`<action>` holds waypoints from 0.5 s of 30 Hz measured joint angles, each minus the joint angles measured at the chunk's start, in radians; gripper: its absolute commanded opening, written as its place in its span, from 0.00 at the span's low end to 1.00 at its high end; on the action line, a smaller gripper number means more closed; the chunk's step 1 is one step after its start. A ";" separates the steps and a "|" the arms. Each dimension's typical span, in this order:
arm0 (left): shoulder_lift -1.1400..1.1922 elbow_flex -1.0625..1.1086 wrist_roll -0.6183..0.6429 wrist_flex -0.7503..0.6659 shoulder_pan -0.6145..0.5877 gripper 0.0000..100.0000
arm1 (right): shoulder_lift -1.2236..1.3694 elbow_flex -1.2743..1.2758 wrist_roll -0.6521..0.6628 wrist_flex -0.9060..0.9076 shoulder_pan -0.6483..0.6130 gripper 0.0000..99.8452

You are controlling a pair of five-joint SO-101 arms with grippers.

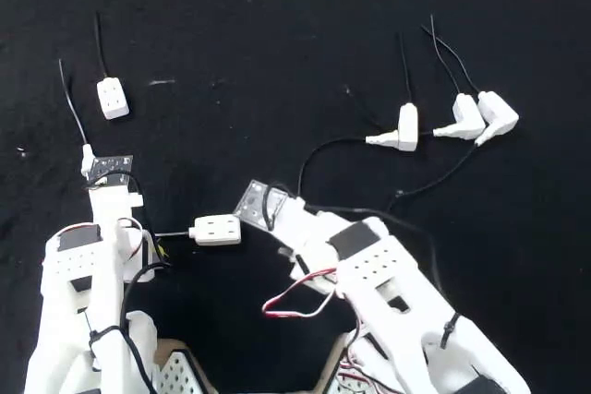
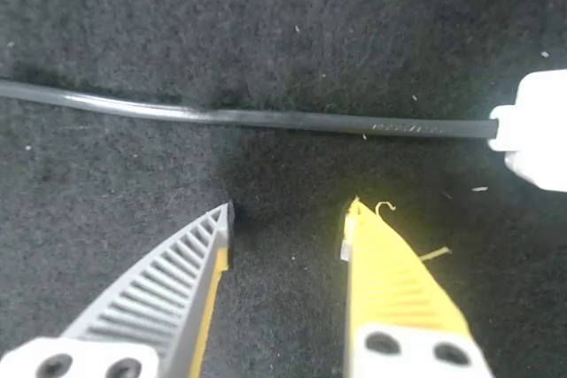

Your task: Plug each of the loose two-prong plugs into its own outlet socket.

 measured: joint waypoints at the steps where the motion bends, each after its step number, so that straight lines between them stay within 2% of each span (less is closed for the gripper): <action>1: 0.000 0.000 0.000 0.000 0.000 0.21 | 0.000 0.002 0.000 -0.006 -0.003 0.01; 12: 0.000 0.000 0.000 0.000 0.000 0.21 | 0.003 0.074 0.002 -0.020 -0.003 0.02; 15: 0.000 0.000 0.000 0.000 0.000 0.21 | 0.003 0.078 0.002 -0.020 -0.005 0.10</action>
